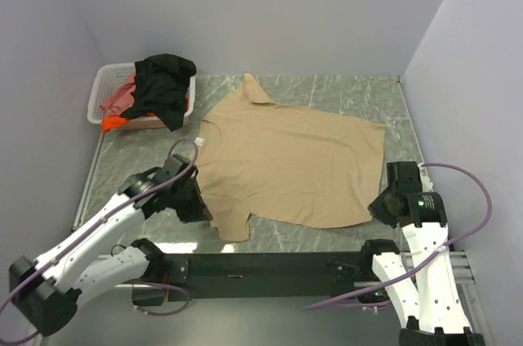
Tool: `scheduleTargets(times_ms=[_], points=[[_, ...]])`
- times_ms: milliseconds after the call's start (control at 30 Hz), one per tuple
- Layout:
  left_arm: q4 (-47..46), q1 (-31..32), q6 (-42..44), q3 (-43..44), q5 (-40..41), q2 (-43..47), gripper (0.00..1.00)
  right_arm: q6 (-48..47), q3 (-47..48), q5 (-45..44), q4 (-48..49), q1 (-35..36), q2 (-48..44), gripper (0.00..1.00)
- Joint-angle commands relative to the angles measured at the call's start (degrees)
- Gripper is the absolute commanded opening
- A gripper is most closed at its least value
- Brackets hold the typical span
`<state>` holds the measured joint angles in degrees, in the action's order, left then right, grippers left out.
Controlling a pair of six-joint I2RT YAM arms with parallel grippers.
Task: Fold and stack the t-shirts
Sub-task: Fold the tshirt
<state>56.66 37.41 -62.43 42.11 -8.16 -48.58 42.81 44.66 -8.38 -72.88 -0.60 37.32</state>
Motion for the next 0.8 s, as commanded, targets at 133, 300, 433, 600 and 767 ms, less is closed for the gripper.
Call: scheduleTargets(times_ms=[133, 300, 433, 600, 767], points=[[-12.62, -10.84, 11.89, 9.3, -6.42, -14.51, 0.01, -1.85, 3.59, -2.25, 5.2, 0.34, 5.74, 0.0], [-17.54, -13.59, 17.16, 14.66, -8.88, -25.75, 0.01, -1.32, 1.57, -1.55, 11.44, 0.25, 10.22, 0.0], [-19.22, -14.2, 22.78, 22.46, -8.89, -34.37, 0.01, -2.11, 0.86, -0.93, 16.27, 0.34, 15.93, 0.0], [-18.26, -15.35, 28.59, 31.53, -8.36, -45.26, 0.01, -3.96, 2.79, -0.41, 20.67, 0.34, 24.35, 0.0], [-17.46, -16.75, 34.22, 41.73, -9.94, -53.1, 0.0, -7.03, 5.25, -0.32, 23.04, -1.24, 30.7, 0.0]])
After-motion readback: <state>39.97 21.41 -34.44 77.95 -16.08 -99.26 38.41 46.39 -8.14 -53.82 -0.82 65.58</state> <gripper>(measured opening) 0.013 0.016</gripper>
